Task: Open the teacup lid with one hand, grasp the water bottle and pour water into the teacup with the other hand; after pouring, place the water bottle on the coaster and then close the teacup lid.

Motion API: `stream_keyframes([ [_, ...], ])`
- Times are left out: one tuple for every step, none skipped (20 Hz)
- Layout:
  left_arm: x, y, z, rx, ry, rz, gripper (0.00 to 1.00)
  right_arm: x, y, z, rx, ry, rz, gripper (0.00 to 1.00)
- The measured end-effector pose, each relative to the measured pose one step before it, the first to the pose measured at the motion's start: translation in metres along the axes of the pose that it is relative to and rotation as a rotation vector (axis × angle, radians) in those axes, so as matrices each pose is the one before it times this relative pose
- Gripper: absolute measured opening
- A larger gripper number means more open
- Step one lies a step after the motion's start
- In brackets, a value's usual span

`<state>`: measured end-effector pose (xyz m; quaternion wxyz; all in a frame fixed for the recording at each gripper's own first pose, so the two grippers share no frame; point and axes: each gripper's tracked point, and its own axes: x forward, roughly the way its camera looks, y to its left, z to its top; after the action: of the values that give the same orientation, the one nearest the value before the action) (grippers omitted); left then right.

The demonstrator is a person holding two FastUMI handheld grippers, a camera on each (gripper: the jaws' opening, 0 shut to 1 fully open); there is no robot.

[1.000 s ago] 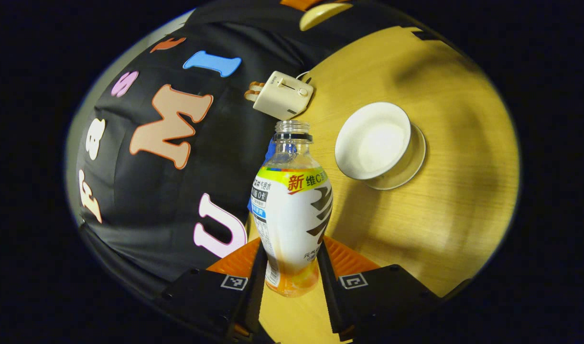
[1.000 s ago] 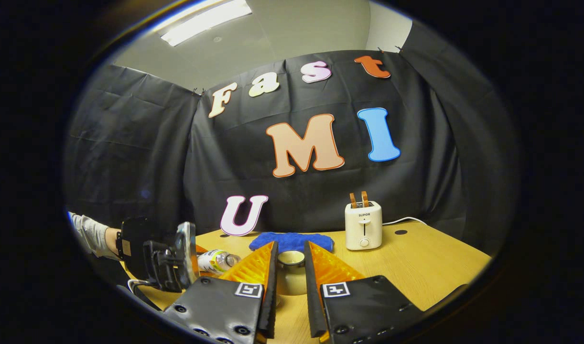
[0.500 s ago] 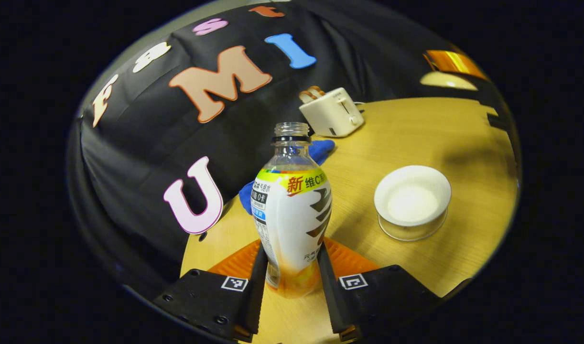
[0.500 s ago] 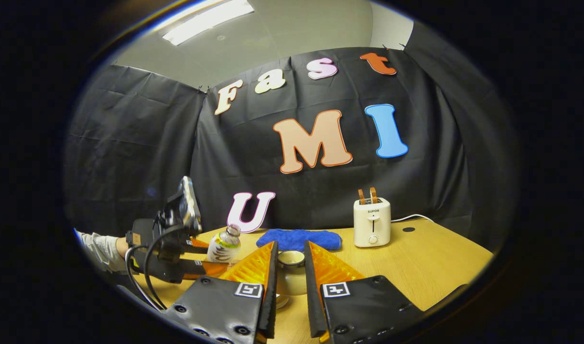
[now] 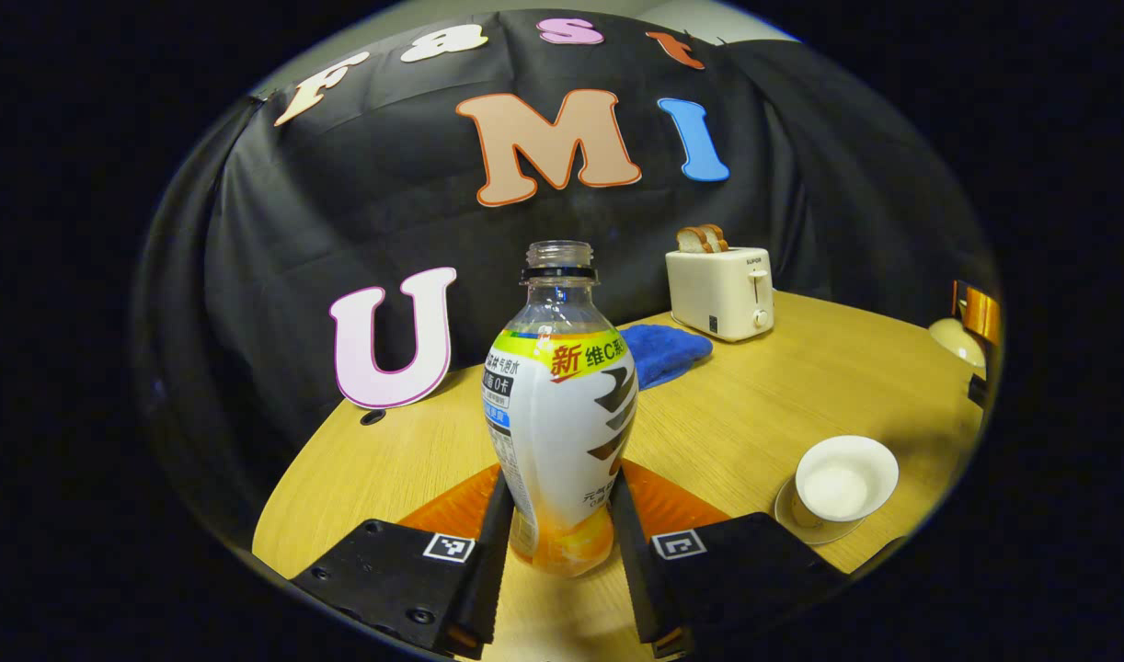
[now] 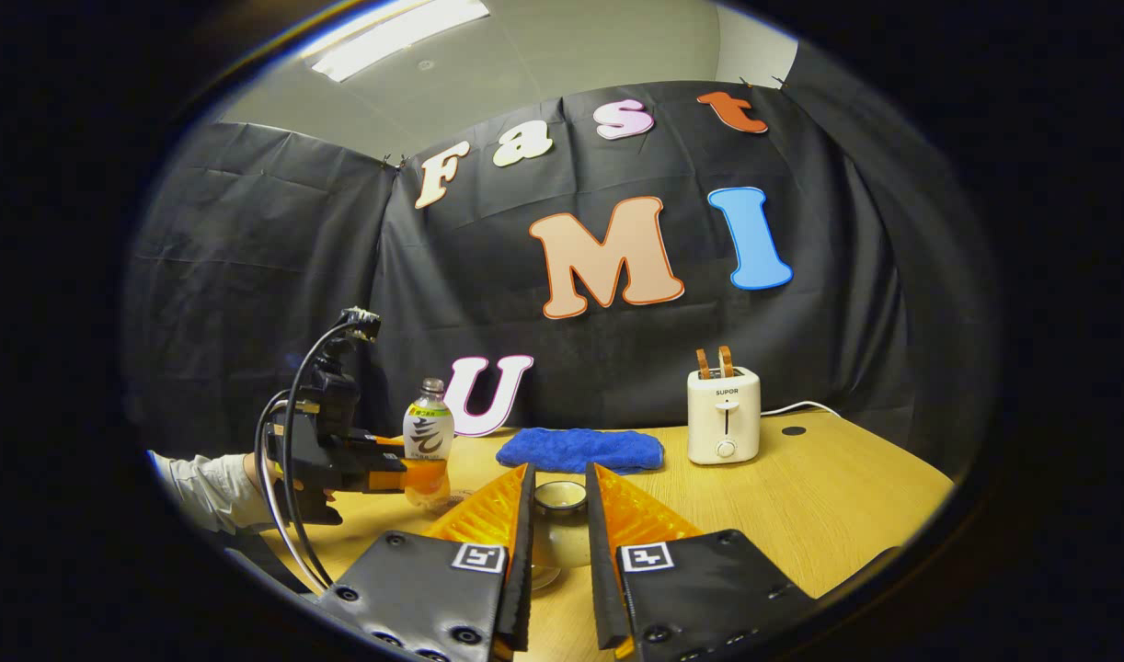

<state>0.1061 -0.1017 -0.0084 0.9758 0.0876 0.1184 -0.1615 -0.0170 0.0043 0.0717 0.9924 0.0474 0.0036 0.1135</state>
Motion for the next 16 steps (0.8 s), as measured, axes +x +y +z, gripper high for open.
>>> stream_keyframes([
  [0.00691,-0.00175,0.00128,-0.02129,-0.01381,0.00083,0.53,-0.00005,0.00262,-0.00348,0.00400,0.00710,0.00650,0.31],
  [0.00385,-0.00044,-0.00081,-0.01158,-0.00045,-0.00106,0.55,0.00040,0.00140,0.00099,0.00289,0.00063,0.00418,0.32],
  [-0.00234,0.00336,-0.00140,-0.01465,-0.00884,0.01129,0.54,-0.00040,0.00138,0.00110,-0.00207,-0.00151,0.00231,0.32],
  [0.00209,0.00421,0.00108,-0.01803,-0.01506,0.02066,0.54,-0.00024,0.00082,0.00184,-0.00682,-0.00413,-0.00069,0.31],
  [0.00377,0.00173,-0.00125,-0.02722,-0.00502,0.01596,0.54,-0.00081,-0.00086,0.00062,-0.00552,-0.00276,-0.00221,0.32],
  [0.00259,0.00162,-0.00233,-0.04218,0.00016,0.00902,0.54,0.00030,-0.00065,0.00040,-0.00229,0.00005,-0.00074,0.30],
  [0.00631,0.00269,-0.00492,-0.04637,0.00997,0.00206,0.54,-0.00069,-0.00021,-0.00002,-0.00023,-0.00037,-0.00148,0.31],
  [0.00189,0.00360,-0.00154,-0.04407,0.00223,0.00709,0.54,0.00040,-0.00153,0.00043,0.00122,-0.00170,-0.00267,0.30],
  [0.00275,0.00138,0.00499,-0.03265,-0.02926,0.00730,0.55,-0.00026,-0.00170,-0.00042,0.00272,-0.00080,-0.00315,0.30],
  [0.00128,0.00225,0.00230,-0.02652,-0.00627,0.00596,0.55,0.00082,-0.00184,0.00018,0.00427,0.00020,-0.00260,0.31],
  [0.00283,0.00113,-0.00102,-0.01213,0.00786,-0.00548,0.54,-0.00064,-0.00021,-0.00056,0.00445,0.00098,-0.00172,0.31],
  [-0.00135,0.00036,-0.00334,-0.00150,0.01287,0.00023,0.54,0.00060,-0.00053,0.00018,0.00289,0.00111,-0.00035,0.32],
  [0.00014,0.00086,0.00093,0.00036,-0.00633,0.00181,0.57,0.00012,-0.00037,0.00039,0.00076,-0.00067,-0.00112,0.31],
  [-0.00016,-0.00103,0.00072,-0.00108,0.00106,0.00177,0.57,-0.00025,0.00013,0.00033,-0.00043,-0.00014,-0.00016,0.31],
  [0.00011,-0.00172,-0.00300,-0.00086,0.00633,0.00089,0.58,-0.00049,0.00124,-0.00016,-0.00125,-0.00078,0.00225,0.31],
  [-0.00086,0.00033,-0.00049,0.00019,0.00517,0.00070,0.60,-0.00007,0.00106,0.00008,-0.00200,-0.00032,0.00234,0.31],
])
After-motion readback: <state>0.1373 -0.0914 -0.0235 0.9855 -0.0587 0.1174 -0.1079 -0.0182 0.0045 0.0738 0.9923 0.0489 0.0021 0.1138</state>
